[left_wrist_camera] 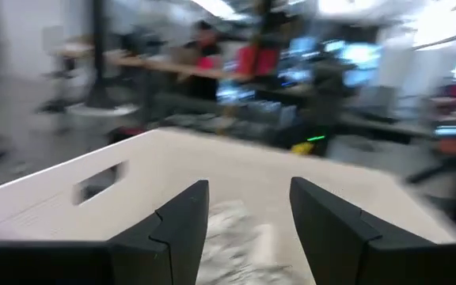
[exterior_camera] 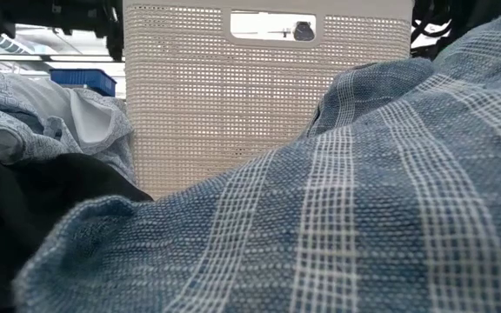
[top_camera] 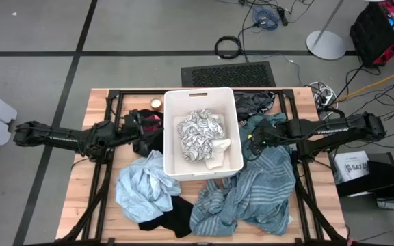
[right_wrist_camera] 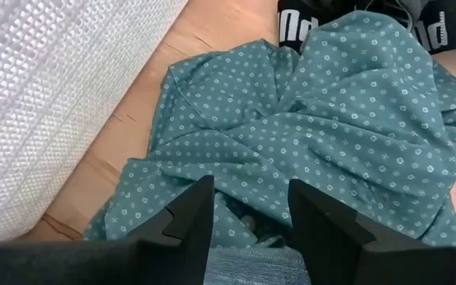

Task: Sort clothes
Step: Put the top red sock into the laundry bin

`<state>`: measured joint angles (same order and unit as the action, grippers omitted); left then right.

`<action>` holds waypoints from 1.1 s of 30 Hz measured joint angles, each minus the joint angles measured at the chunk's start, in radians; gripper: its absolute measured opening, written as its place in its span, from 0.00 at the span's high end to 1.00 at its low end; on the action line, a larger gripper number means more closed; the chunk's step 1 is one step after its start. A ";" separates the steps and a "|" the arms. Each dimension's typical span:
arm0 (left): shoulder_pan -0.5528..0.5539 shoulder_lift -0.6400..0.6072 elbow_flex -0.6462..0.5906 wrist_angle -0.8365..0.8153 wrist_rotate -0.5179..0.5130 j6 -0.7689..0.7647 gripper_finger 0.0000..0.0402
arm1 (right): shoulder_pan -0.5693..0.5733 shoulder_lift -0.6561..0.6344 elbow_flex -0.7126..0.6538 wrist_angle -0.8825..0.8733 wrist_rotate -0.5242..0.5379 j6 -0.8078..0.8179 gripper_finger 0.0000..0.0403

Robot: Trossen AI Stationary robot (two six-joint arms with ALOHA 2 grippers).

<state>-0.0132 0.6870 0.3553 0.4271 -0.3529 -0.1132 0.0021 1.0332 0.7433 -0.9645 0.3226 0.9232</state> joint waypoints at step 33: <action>0.491 0.181 0.248 -1.041 0.179 -0.262 0.53 | 0.006 0.000 0.000 0.018 0.069 -0.008 0.63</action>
<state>0.4781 0.8679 0.6033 -0.6141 -0.1739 -0.3756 0.0086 1.0328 0.7433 -0.9462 0.3916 0.9149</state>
